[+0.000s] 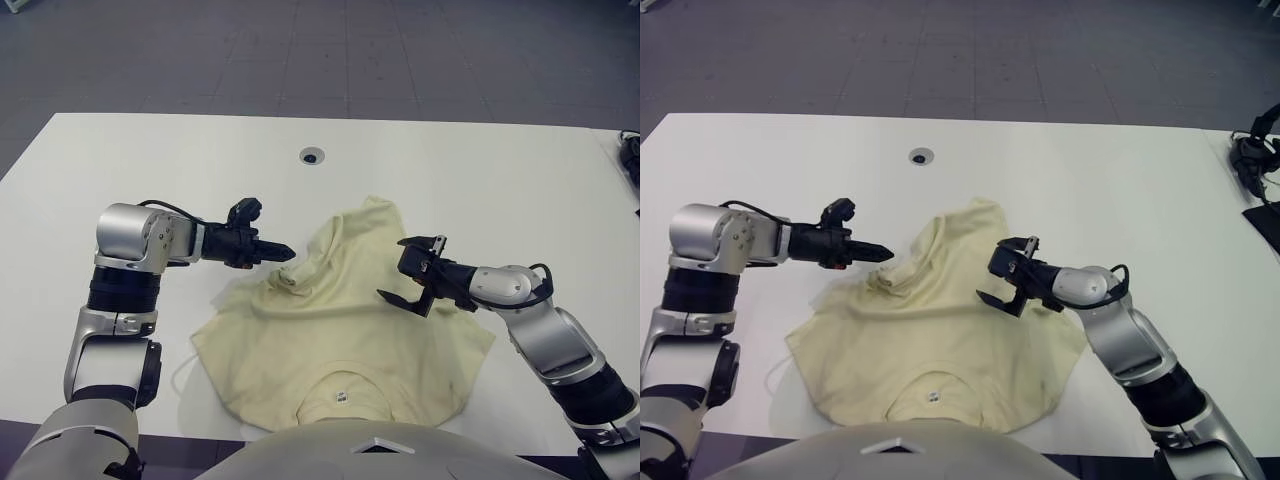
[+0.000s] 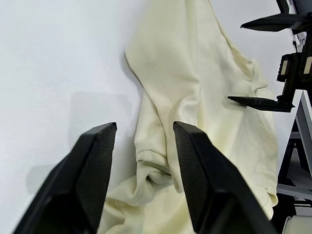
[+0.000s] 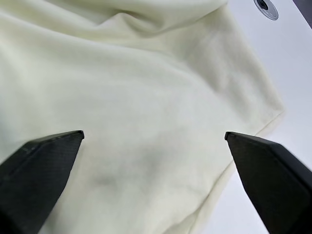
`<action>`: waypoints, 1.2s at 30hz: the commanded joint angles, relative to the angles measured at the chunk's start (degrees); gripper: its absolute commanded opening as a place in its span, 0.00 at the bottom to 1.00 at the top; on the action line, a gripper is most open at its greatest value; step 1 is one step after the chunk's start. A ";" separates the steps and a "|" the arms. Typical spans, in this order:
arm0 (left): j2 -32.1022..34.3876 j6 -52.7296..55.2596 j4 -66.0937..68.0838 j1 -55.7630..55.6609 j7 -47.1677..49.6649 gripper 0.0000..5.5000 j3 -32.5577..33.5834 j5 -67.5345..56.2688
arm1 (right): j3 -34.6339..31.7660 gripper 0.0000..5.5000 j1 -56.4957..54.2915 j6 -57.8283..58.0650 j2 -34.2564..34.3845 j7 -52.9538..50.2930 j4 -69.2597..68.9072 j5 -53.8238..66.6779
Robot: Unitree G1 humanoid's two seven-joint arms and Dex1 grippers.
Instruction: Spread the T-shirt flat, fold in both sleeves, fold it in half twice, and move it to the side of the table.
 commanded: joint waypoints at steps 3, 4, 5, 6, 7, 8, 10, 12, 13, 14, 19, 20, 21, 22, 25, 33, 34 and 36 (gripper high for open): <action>1.48 -0.77 -0.82 1.53 0.05 0.20 -2.18 -0.67 | 0.28 0.98 -1.07 0.04 0.14 0.20 0.10 -0.52; 1.31 -0.81 -0.75 1.54 0.12 0.17 -2.28 -0.71 | 0.26 0.98 -1.09 -0.03 0.11 0.28 0.15 -0.54; 1.16 -0.75 -0.75 1.52 0.16 0.13 -2.29 -0.86 | 0.23 0.98 -1.10 -0.08 0.09 0.33 0.18 -0.56; 0.95 -0.62 -0.87 1.49 0.21 0.09 -2.35 -1.05 | 0.20 0.98 -1.10 -0.09 0.06 0.37 0.19 -0.56; 0.68 -0.40 -0.89 1.43 0.29 0.06 -2.29 -1.26 | 0.17 0.98 -1.09 -0.09 0.04 0.39 0.19 -0.57; 0.50 -0.30 -0.85 1.36 0.31 0.04 -2.27 -1.46 | 0.15 0.98 -1.09 -0.09 0.03 0.41 0.19 -0.59; 0.33 -0.22 -0.87 1.30 0.48 0.01 -2.30 -1.70 | 0.13 0.98 -1.13 -0.11 0.03 0.43 0.21 -0.64; 0.48 -0.33 -0.95 1.33 0.45 0.01 -2.49 -2.07 | 0.10 0.98 -1.15 -0.18 0.03 0.41 0.24 -0.71; 0.56 -0.31 -0.94 1.33 0.46 0.01 -2.47 -2.27 | 0.09 0.98 -1.16 -0.21 0.03 0.39 0.27 -0.75; 0.63 -0.30 -0.90 1.29 0.47 0.01 -2.42 -2.40 | 0.10 0.98 -1.16 -0.22 0.04 0.36 0.27 -0.79; 1.05 -0.96 0.84 -0.25 0.45 0.01 -1.60 -2.46 | 0.02 0.98 -0.91 -0.11 0.05 0.29 0.05 -0.80; 1.32 -1.22 1.03 -0.57 0.33 0.01 -1.78 -2.36 | -0.01 0.98 -0.82 -0.07 0.05 0.26 -0.02 -0.79; 1.75 -1.66 0.95 -0.70 0.41 0.01 -2.33 -1.95 | -0.03 0.98 -0.75 -0.05 0.06 0.22 -0.07 -0.79; 2.02 -1.92 0.93 -0.75 0.28 0.04 -2.79 -1.82 | -0.05 0.98 -0.70 -0.02 0.08 0.19 -0.12 -0.79; 2.31 -1.35 0.42 -0.62 0.15 0.12 -3.66 -2.19 | -0.02 0.98 -0.53 -0.06 0.17 0.05 -0.16 -0.82; 3.15 -1.06 -0.56 0.28 -0.31 0.37 -4.91 -3.04 | 0.07 0.98 -0.28 0.12 0.35 -0.12 -0.45 -0.90; 3.09 -0.96 -0.61 0.30 -0.28 0.39 -4.87 -3.15 | 0.11 0.98 -0.29 0.11 0.37 -0.11 -0.45 -0.92; 2.92 -0.87 -0.85 0.44 -0.28 0.45 -5.13 -3.42 | 0.17 0.98 -0.29 0.13 0.41 -0.08 -0.49 -0.95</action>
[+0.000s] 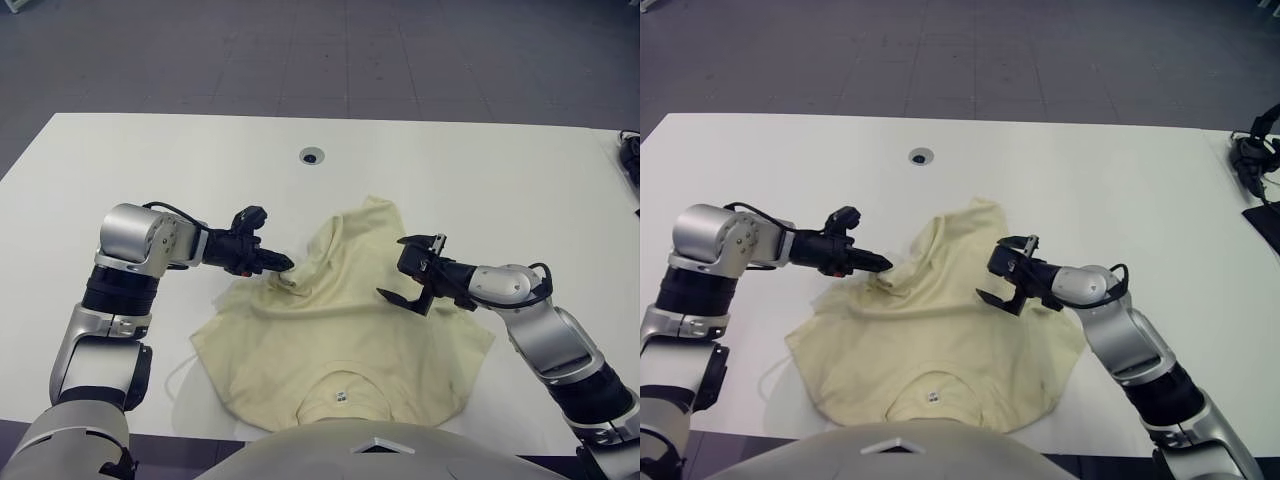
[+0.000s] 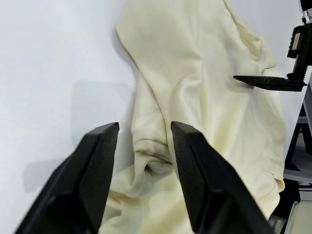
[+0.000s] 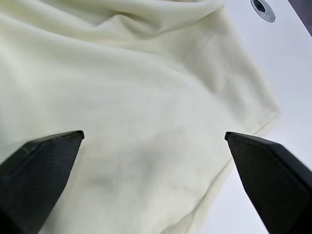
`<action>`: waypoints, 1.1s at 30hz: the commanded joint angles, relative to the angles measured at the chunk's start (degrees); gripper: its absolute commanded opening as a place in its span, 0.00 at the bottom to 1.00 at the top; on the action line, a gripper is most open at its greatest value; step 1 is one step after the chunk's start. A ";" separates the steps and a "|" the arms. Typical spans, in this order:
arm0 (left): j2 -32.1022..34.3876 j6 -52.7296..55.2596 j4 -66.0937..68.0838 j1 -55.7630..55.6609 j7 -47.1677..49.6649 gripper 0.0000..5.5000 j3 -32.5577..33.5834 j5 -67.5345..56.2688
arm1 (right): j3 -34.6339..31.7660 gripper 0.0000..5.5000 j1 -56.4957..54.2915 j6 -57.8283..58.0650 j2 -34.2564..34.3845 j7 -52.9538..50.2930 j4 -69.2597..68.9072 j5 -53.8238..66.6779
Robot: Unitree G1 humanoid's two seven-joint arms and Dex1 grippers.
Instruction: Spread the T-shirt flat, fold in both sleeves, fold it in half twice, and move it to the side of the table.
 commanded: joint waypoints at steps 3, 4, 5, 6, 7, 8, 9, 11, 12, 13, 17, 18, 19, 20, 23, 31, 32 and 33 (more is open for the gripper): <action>0.35 0.91 -1.41 1.16 -0.29 0.44 -0.72 -1.30 | 0.20 0.98 -0.20 0.05 0.05 0.08 -0.33 -0.30; 0.32 1.03 -1.65 1.34 -0.24 0.41 -0.71 -1.52 | 0.20 0.98 -0.24 0.02 0.03 0.10 -0.31 -0.32; 0.36 1.10 -1.85 1.48 -0.13 0.37 -0.71 -1.76 | 0.20 0.98 -0.26 0.03 0.01 0.14 -0.31 -0.33; 0.38 1.14 -2.01 1.60 -0.03 0.34 -0.71 -1.93 | 0.19 0.98 -0.24 0.03 -0.01 0.16 -0.34 -0.33; 0.37 1.13 -2.14 1.75 0.05 0.31 -0.77 -2.04 | 0.16 0.98 -0.22 0.03 -0.05 0.19 -0.37 -0.31; 0.38 1.10 -2.28 1.93 0.13 0.27 -0.89 -2.10 | 0.13 0.98 -0.20 0.05 -0.08 0.21 -0.39 -0.30; 0.41 1.11 -2.46 2.11 0.20 0.24 -0.95 -2.16 | 0.12 0.98 -0.20 0.05 -0.11 0.23 -0.43 -0.30; 0.36 1.20 -2.59 2.24 0.34 0.17 -0.91 -2.21 | 0.08 0.98 -0.20 0.05 -0.15 0.27 -0.45 -0.30; 0.28 1.21 -2.49 2.14 0.40 0.14 -0.85 -2.19 | 0.05 0.98 -0.20 0.06 -0.17 0.27 -0.45 -0.29; 0.21 1.19 -2.39 2.05 0.44 0.12 -0.81 -2.17 | 0.03 0.98 -0.20 0.04 -0.19 0.28 -0.43 -0.30; 0.06 1.03 -1.78 1.46 0.50 0.00 -0.62 -2.05 | -0.01 0.98 -0.21 0.02 -0.24 0.30 -0.40 -0.30; 0.02 0.94 -1.51 1.26 0.51 0.00 -0.54 -1.98 | -0.01 0.98 -0.19 0.04 -0.23 0.29 -0.44 -0.31; -0.01 0.81 -1.13 0.93 0.51 0.00 -0.40 -1.91 | 0.00 0.98 -0.18 0.07 -0.22 0.29 -0.49 -0.30; -0.05 0.66 -0.74 0.55 0.52 0.00 -0.24 -1.82 | 0.01 0.98 -0.20 0.11 -0.22 0.30 -0.53 -0.29; -0.14 -0.62 1.59 -1.83 0.36 0.00 0.51 -1.34 | 0.14 0.98 -0.30 0.28 -0.33 0.73 -0.72 -0.04; 0.35 -7.39 11.03 -11.44 -1.97 0.00 -0.44 1.31 | 2.78 0.98 1.80 -1.17 -2.66 3.72 -0.92 -0.97; 0.49 -8.76 12.23 -12.34 -2.58 0.00 -1.14 2.02 | 3.00 0.98 2.01 -1.51 -2.97 3.89 -0.78 -1.20; 0.64 -10.85 13.66 -13.24 -3.38 0.00 -2.29 3.29 | 3.18 0.98 2.25 -1.84 -3.28 4.04 -0.64 -1.39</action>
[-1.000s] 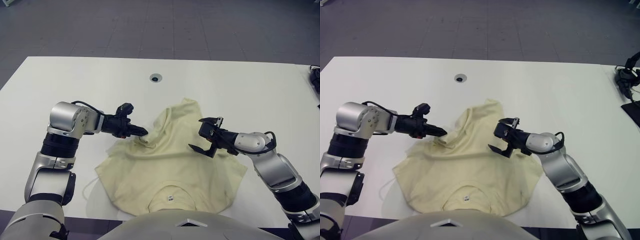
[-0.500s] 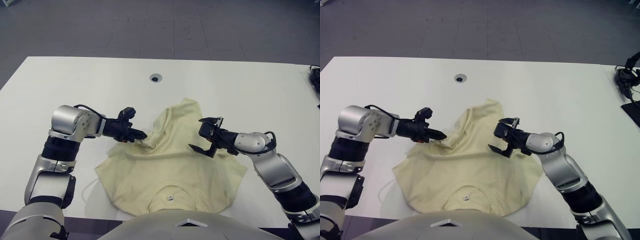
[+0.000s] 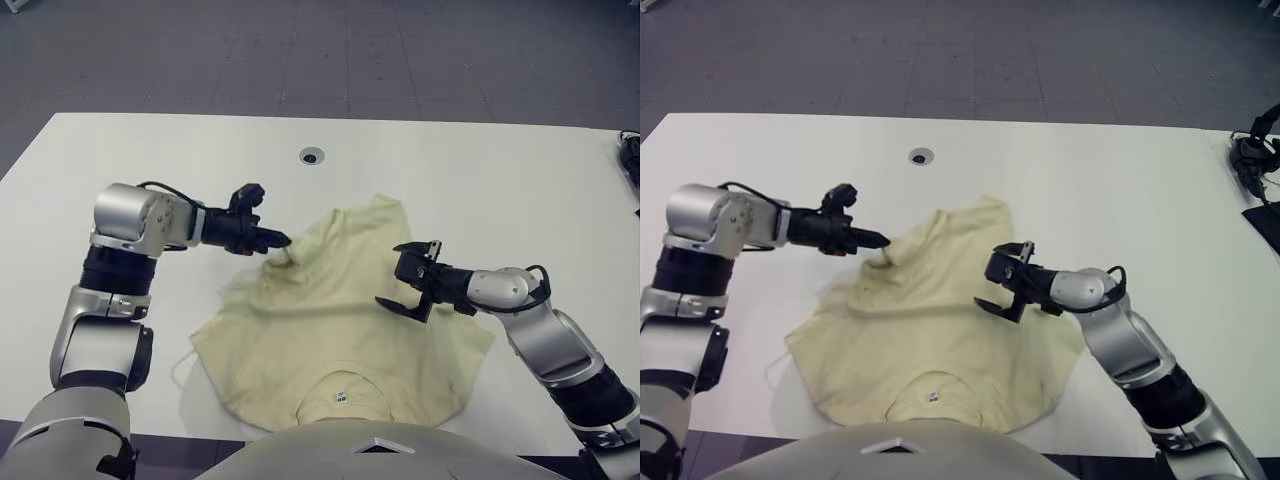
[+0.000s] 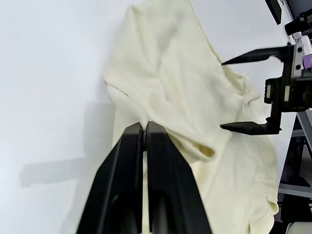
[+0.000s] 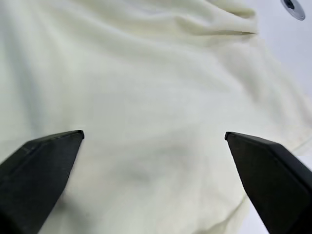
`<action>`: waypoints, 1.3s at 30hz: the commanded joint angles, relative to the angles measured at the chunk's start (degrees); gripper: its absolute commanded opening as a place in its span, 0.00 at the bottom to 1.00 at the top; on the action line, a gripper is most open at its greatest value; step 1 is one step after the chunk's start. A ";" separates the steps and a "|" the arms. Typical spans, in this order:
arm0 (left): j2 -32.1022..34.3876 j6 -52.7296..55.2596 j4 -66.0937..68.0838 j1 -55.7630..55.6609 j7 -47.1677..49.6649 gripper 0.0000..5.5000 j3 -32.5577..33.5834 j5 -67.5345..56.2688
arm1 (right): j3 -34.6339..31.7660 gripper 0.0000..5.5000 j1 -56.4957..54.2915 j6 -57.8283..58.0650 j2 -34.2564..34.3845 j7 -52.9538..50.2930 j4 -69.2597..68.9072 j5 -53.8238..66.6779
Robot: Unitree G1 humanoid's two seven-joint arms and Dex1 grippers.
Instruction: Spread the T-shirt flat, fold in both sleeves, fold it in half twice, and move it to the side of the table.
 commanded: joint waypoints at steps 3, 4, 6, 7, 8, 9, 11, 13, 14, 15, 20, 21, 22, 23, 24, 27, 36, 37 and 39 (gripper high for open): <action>1.31 -12.07 7.34 -5.27 -4.53 0.00 -6.44 7.93 | 1.45 0.98 1.49 -1.31 -2.44 1.32 0.45 -1.33; 1.22 -14.66 8.81 -5.80 -5.40 0.00 -7.59 9.59 | 1.54 0.98 1.41 -1.52 -2.58 1.45 0.61 -1.37; 0.35 -19.69 12.48 -7.10 -6.80 0.00 -9.30 12.74 | 1.70 0.98 1.25 -1.86 -2.83 1.65 0.87 -1.45; -0.32 -21.24 14.57 -7.82 -7.23 0.00 -9.59 13.84 | 1.80 0.98 1.10 -2.05 -2.90 1.78 1.05 -1.53; -1.05 -22.18 16.77 -8.57 -7.47 0.00 -9.50 14.58 | 1.90 0.98 1.02 -2.19 -2.94 1.89 1.16 -1.59; -1.93 -22.36 19.22 -9.38 -7.21 0.00 -8.81 14.96 | 2.00 0.98 0.93 -2.37 -3.02 2.04 1.26 -1.65; -3.30 -22.34 23.23 -10.69 -7.09 0.00 -7.35 15.38 | 2.09 0.98 0.86 -2.61 -3.18 2.32 1.38 -1.76; -4.34 -22.58 26.71 -11.71 -6.87 0.00 -6.11 15.82 | 2.04 0.98 1.02 -2.79 -3.43 2.62 1.36 -1.93; -4.83 -22.89 28.36 -12.12 -6.59 0.00 -5.65 16.21 | 2.05 0.98 1.11 -2.88 -3.58 2.78 1.34 -2.03; -5.17 -23.49 29.68 -12.35 -6.45 0.00 -5.63 16.91 | 2.07 0.98 1.19 -2.93 -3.68 2.88 1.30 -2.11; -5.19 -26.92 32.66 -12.28 -7.25 0.14 -6.84 20.94 | 2.13 0.98 0.90 -3.08 -3.72 3.25 1.37 -2.26; -4.91 -27.52 32.96 -12.29 -7.49 0.17 -6.70 21.59 | 2.12 0.98 0.88 -3.07 -3.69 3.23 1.35 -2.29; -4.31 -27.75 33.14 -12.44 -7.88 0.21 -6.14 21.83 | 2.09 0.98 0.88 -3.01 -3.65 3.20 1.26 -2.28; -3.80 -27.92 33.28 -12.62 -8.20 0.24 -5.38 21.98 | 2.05 0.98 0.93 -2.92 -3.61 3.14 1.13 -2.27; -3.34 -27.91 33.38 -12.86 -8.35 0.27 -4.48 21.88 | 2.00 0.98 1.07 -2.81 -3.59 3.04 0.95 -2.26; -2.46 -27.22 33.45 -13.56 -8.62 0.36 -1.87 21.21 | 1.85 0.98 1.58 -2.47 -3.42 2.63 0.45 -2.26; -2.82 -21.90 34.47 -15.26 -8.05 0.62 5.39 18.53 | 1.67 0.98 1.49 -2.02 -2.87 1.98 0.24 -2.39; -2.92 -20.39 34.43 -15.44 -8.40 0.66 6.18 17.77 | 1.65 0.98 1.51 -2.03 -2.88 1.95 0.21 -2.39; -2.93 -18.24 33.13 -14.76 -9.39 0.72 5.80 17.35 | 1.65 0.98 1.48 -2.03 -2.88 1.94 0.17 -2.37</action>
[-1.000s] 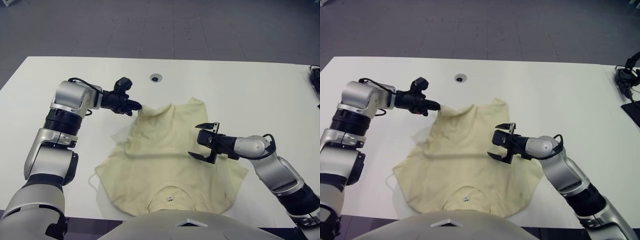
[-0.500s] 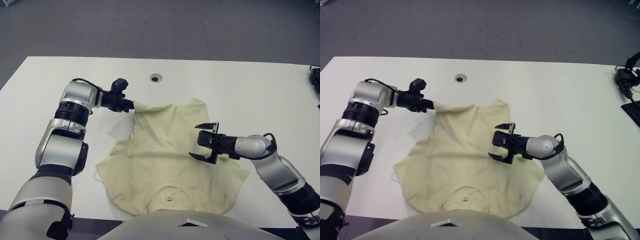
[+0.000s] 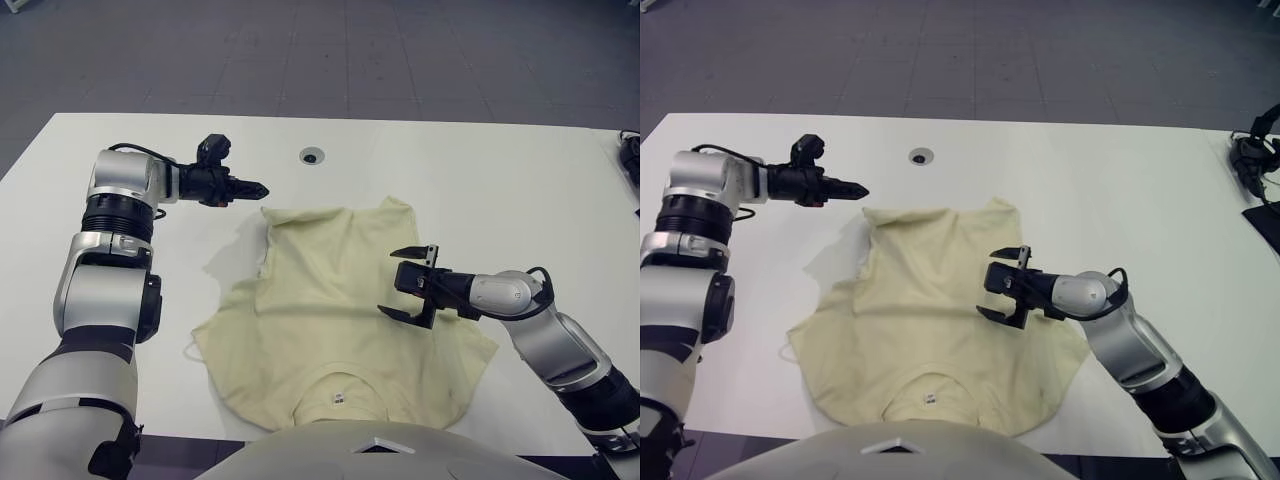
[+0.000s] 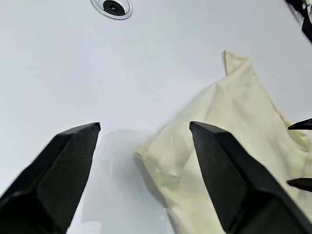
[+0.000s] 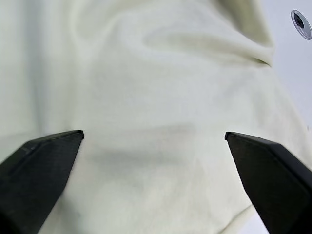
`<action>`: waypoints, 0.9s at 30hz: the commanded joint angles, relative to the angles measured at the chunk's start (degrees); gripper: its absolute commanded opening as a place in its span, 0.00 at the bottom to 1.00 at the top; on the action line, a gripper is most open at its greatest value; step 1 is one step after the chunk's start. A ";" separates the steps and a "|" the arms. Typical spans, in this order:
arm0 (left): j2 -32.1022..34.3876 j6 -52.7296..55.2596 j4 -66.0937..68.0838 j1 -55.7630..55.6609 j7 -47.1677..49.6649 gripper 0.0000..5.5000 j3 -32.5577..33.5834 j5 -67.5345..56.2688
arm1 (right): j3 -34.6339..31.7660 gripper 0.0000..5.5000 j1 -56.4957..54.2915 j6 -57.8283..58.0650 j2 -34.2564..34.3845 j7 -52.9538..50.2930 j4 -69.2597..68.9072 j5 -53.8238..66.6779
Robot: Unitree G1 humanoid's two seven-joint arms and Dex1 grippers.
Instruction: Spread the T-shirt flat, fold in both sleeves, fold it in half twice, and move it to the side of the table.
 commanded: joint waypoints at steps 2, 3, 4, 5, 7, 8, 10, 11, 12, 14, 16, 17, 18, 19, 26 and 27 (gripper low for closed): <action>-0.30 3.84 -2.97 0.57 -1.73 0.78 -1.11 -0.18 | 0.70 0.98 1.21 1.59 -0.27 0.18 0.67 -0.65; -0.46 3.86 -3.38 1.18 -1.92 0.81 -1.69 0.12 | 0.68 0.98 1.19 1.65 -0.25 0.14 0.64 -0.64; -1.00 3.20 -3.08 1.88 -1.61 0.85 -2.43 0.75 | 0.69 0.98 1.14 1.72 -0.18 0.09 0.61 -0.64; -1.62 2.39 -2.38 2.33 -0.97 0.88 -2.86 1.28 | 0.74 0.98 1.10 1.79 -0.09 0.03 0.58 -0.65; -3.35 0.80 1.28 1.90 1.80 0.94 -2.09 2.03 | 0.94 0.98 0.95 1.89 0.12 -0.06 0.54 -0.71; -4.01 0.57 3.21 1.17 3.15 0.97 -1.06 1.93 | 0.99 0.98 0.93 1.92 0.16 -0.10 0.50 -0.74; -4.60 0.83 6.41 -0.19 5.12 0.98 1.27 1.16 | 1.03 0.98 0.62 1.76 0.11 0.14 0.64 -0.71; -4.90 1.03 7.80 -0.77 5.79 0.98 2.34 0.69 | 0.99 0.98 0.58 1.74 0.07 0.16 0.67 -0.72; -5.24 1.27 9.16 -1.35 6.45 0.98 3.37 0.30 | 0.98 0.98 0.54 1.73 0.07 0.14 0.73 -0.75; -5.78 0.92 10.75 -1.87 7.05 0.98 4.57 0.03 | 1.18 0.98 0.42 1.68 0.21 0.07 0.89 -0.89; -6.21 0.30 10.88 -2.00 6.78 0.98 4.89 0.17 | 1.32 0.98 0.31 1.76 0.37 0.04 0.83 -0.92; -6.27 -0.90 9.82 -1.65 6.34 0.98 3.86 1.04 | 1.33 0.98 0.29 1.79 0.41 0.02 0.82 -0.92; -6.21 -2.34 8.16 -0.98 5.71 0.98 2.27 2.23 | 1.35 0.98 0.24 1.80 0.45 0.01 0.84 -0.93; -5.96 -4.42 5.00 0.39 4.63 0.98 -0.37 3.94 | 1.34 0.98 0.22 1.82 0.46 0.02 0.86 -0.93; 0.37 -15.25 -23.93 18.94 2.76 0.98 -19.74 17.43 | 1.60 0.98 1.52 1.52 -2.46 4.90 -2.07 1.35; 2.18 -16.61 -28.74 22.66 2.55 0.98 -22.52 19.60 | 1.72 0.98 1.86 1.32 -3.10 5.85 -2.64 1.70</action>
